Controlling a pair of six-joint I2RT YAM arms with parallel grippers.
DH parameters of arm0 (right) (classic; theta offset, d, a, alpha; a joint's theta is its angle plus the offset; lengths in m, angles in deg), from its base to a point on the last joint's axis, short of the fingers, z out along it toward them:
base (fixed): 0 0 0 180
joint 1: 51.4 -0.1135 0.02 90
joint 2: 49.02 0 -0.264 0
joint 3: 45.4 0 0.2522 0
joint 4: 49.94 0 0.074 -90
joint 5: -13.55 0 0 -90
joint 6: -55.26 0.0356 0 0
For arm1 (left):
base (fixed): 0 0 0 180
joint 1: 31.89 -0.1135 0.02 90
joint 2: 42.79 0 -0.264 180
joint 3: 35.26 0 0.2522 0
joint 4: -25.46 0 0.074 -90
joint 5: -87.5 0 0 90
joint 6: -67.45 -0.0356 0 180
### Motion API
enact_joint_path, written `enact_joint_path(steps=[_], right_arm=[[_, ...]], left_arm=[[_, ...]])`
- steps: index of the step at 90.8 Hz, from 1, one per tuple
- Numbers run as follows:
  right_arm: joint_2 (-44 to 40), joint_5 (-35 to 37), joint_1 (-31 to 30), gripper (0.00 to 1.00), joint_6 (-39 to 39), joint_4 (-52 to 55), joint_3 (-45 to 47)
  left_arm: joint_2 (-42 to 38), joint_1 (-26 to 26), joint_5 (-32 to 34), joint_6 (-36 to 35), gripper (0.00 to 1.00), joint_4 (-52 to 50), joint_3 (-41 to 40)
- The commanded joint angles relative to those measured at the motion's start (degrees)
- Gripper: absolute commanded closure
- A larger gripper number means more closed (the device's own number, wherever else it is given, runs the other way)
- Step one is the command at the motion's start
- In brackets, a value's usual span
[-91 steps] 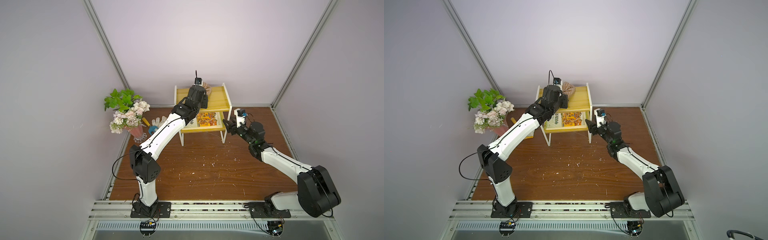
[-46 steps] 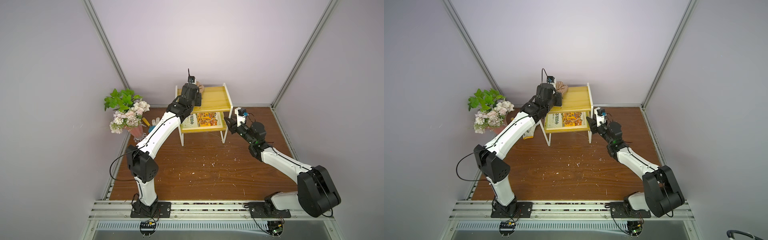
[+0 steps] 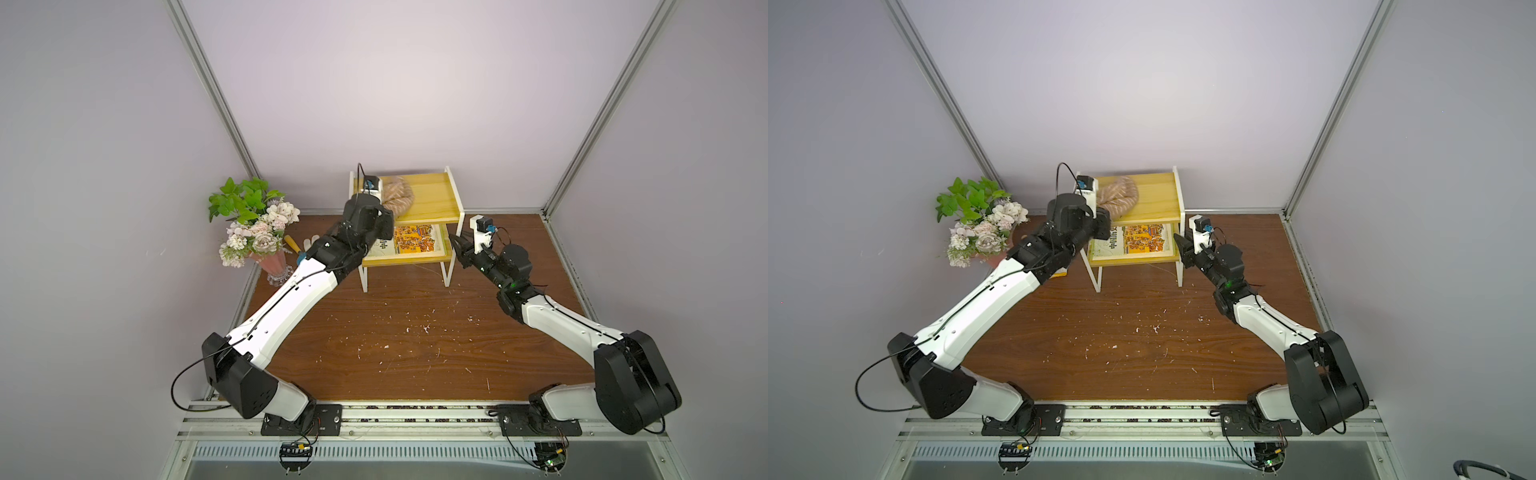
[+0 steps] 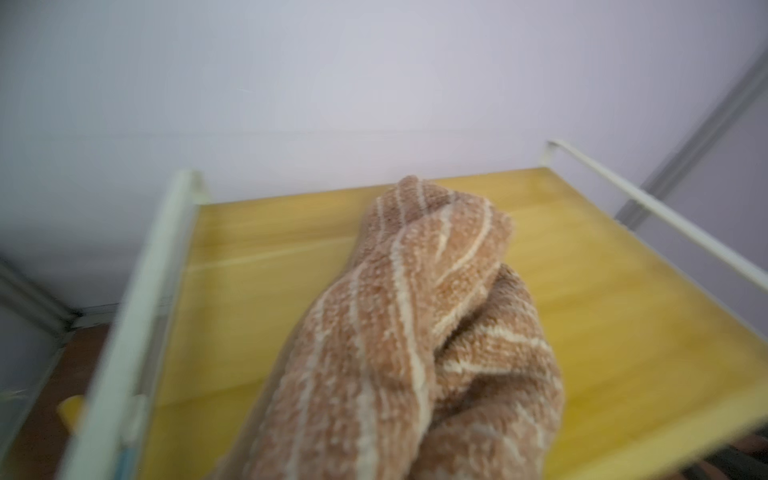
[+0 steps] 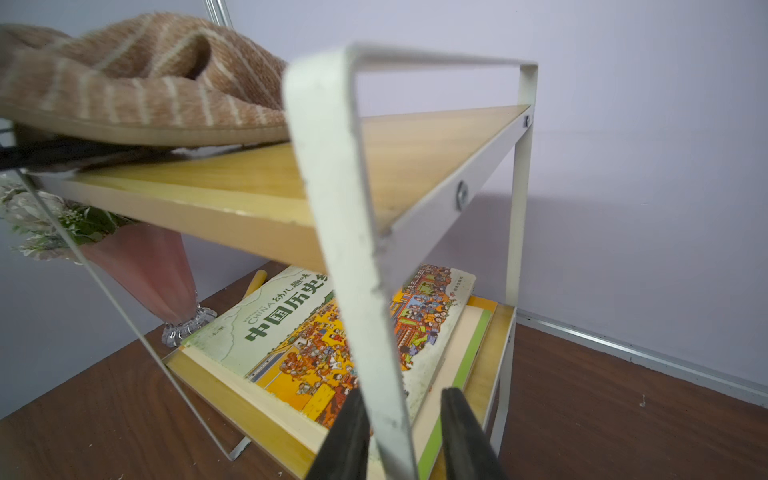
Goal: Wipe the bookshelf clean with a cloth
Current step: Wipe the dust from the shelf, then place the cleaning item at the center of the board.
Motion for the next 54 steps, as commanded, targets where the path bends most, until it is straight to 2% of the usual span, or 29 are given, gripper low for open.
enact_joint_path(steps=[1, 4, 8, 13, 26, 39, 43, 54], right_arm=[[1.1, -0.5, -0.2, 0.68, 0.1, -0.6, -2.3], [1.3, -0.3, -0.2, 0.68, 0.1, -0.4, -2.6], [1.4, -0.2, -0.2, 0.68, 0.1, -0.2, -3.0], [1.3, -0.4, -0.2, 0.69, 0.1, -0.4, -3.0], [0.8, -0.3, -0.2, 0.69, 0.0, -1.0, -2.7], [0.5, 0.6, -0.2, 0.68, 1.0, -2.1, -2.4], [0.3, 0.7, -0.2, 0.68, 1.3, -2.7, -2.1], [-0.4, 1.5, -0.1, 0.66, 2.2, -5.8, -0.3]], left_arm=[[4.4, 4.4, -12.4, -0.5, 1.0, -0.2, 5.3], [5.0, 6.8, -14.6, -2.1, 1.0, 0.1, 6.5], [4.7, 9.6, -14.2, -3.2, 1.0, -0.1, 7.1], [2.0, 11.0, -14.4, -2.7, 1.0, -0.2, 5.0], [-13.3, 11.1, -20.5, 0.3, 0.99, 8.8, -14.4], [-24.5, 11.1, -27.8, 4.7, 0.98, 8.2, -27.6], [-27.4, 11.1, -26.6, 7.4, 0.98, 7.8, -31.8], [-33.3, 11.1, -17.1, 16.3, 0.97, 1.8, -42.4]])
